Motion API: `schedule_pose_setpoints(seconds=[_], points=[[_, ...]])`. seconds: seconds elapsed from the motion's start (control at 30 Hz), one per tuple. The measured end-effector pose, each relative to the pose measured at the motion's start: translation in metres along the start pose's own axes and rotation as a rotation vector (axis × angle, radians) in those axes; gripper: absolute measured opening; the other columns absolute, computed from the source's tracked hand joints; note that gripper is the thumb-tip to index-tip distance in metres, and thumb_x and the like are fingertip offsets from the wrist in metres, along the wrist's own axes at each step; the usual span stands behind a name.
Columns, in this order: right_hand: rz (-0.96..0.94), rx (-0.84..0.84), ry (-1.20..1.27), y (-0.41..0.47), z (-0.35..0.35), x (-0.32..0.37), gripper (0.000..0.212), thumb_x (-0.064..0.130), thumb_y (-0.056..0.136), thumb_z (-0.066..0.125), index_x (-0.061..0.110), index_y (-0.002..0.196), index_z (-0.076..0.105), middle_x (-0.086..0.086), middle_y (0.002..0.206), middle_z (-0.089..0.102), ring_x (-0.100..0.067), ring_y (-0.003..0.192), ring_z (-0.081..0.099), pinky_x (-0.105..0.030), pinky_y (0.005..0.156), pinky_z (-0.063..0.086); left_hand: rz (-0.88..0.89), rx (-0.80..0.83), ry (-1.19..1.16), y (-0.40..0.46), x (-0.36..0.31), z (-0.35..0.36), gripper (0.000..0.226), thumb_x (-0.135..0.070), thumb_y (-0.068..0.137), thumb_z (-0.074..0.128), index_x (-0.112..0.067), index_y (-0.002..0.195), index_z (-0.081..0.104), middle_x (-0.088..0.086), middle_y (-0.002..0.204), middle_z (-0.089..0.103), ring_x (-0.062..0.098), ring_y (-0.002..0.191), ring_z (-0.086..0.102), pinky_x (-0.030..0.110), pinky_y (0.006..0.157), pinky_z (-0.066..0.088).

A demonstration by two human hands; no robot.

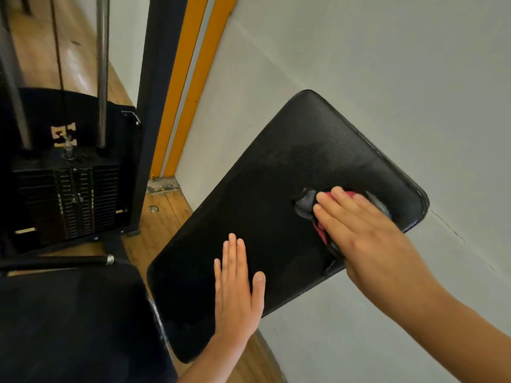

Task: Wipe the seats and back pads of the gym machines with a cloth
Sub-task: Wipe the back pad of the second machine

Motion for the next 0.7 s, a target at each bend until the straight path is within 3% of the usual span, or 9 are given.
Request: schedule_pose_setpoints(seconds=[0.1,0.23,0.33,0.4,0.5,0.6,0.67,0.7], points=[[-0.031,0.044,0.046,-0.001,0.009,0.011,0.063,0.010,0.084,0.021,0.006,0.137,0.054,-0.012,0.144,0.051,-0.031,0.137,0.043,-0.045,0.110,0.029,0.000,0.032,0.025,0.001,0.002,0.000,0.066,-0.057,0.109,0.008,-0.022,0.164,0.001,-0.014,0.171,-0.011,0.011,0.158,-0.002,0.046,0.127,0.010],[0.060,-0.043,0.256,0.008,-0.025,-0.001,0.065,0.016,0.078,0.027,0.008,0.136,0.056,-0.006,0.143,0.052,-0.026,0.136,0.044,-0.044,0.113,0.034,-0.012,0.039,0.055,0.001,0.002,-0.001,0.064,-0.059,0.108,0.005,-0.028,0.163,-0.008,-0.016,0.170,-0.015,0.009,0.158,-0.005,0.044,0.126,0.006],[0.188,-0.173,0.403,0.028,-0.067,-0.028,0.069,0.000,0.071,0.042,0.012,0.138,0.054,-0.002,0.146,0.050,-0.021,0.139,0.040,-0.040,0.114,0.034,-0.013,0.042,0.052,0.001,0.002,-0.002,0.062,-0.059,0.107,0.005,-0.037,0.160,-0.019,-0.017,0.170,-0.016,0.008,0.158,-0.005,0.044,0.125,0.005],[0.227,-0.267,0.387,0.049,-0.095,-0.041,0.068,0.000,0.066,0.040,0.012,0.131,0.057,-0.005,0.140,0.055,-0.028,0.131,0.048,-0.033,0.103,0.039,-0.019,0.042,0.063,0.001,0.002,-0.001,0.062,-0.059,0.107,0.005,-0.039,0.159,-0.020,-0.018,0.169,-0.017,0.007,0.157,-0.006,0.045,0.125,0.005],[0.221,-0.298,0.290,0.088,-0.110,-0.047,0.058,-0.007,0.076,0.047,0.007,0.131,0.055,-0.008,0.140,0.053,-0.025,0.132,0.043,-0.027,0.109,0.027,-0.034,0.057,0.070,0.001,0.004,0.000,0.062,-0.060,0.107,0.005,-0.039,0.159,-0.021,-0.018,0.169,-0.017,0.007,0.157,-0.006,0.043,0.126,0.004],[0.152,-0.214,0.172,0.118,-0.084,-0.033,0.046,-0.010,0.075,0.057,0.006,0.119,0.057,-0.008,0.121,0.056,-0.013,0.104,0.036,-0.021,0.086,0.027,-0.043,0.087,0.068,0.001,0.003,0.000,0.062,-0.062,0.106,0.002,-0.040,0.158,-0.023,-0.019,0.168,-0.020,0.006,0.157,-0.008,0.041,0.126,0.003],[0.104,-0.107,0.077,0.128,-0.051,-0.022,0.058,-0.002,0.079,0.061,0.004,0.135,0.050,-0.014,0.143,0.048,-0.019,0.131,0.036,-0.030,0.108,0.029,-0.047,0.120,0.070,0.001,0.001,-0.002,0.063,-0.065,0.103,-0.003,-0.040,0.156,-0.027,-0.021,0.166,-0.026,0.004,0.156,-0.013,0.037,0.126,-0.001],[0.088,-0.059,0.026,0.128,-0.035,-0.016,0.063,0.002,0.081,0.063,0.003,0.142,0.045,-0.016,0.151,0.041,-0.027,0.141,0.032,-0.037,0.118,0.022,-0.052,0.145,0.072,0.002,0.000,-0.004,0.066,-0.067,0.100,-0.007,-0.038,0.155,-0.028,-0.022,0.164,-0.031,0.003,0.155,-0.018,0.035,0.127,-0.004]])
Point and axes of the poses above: each hand's wrist, its own y-axis towards the middle knuckle, its own z-axis out of the palm, x = y × z, the point moved 10 cm from there along y, towards the middle knuckle
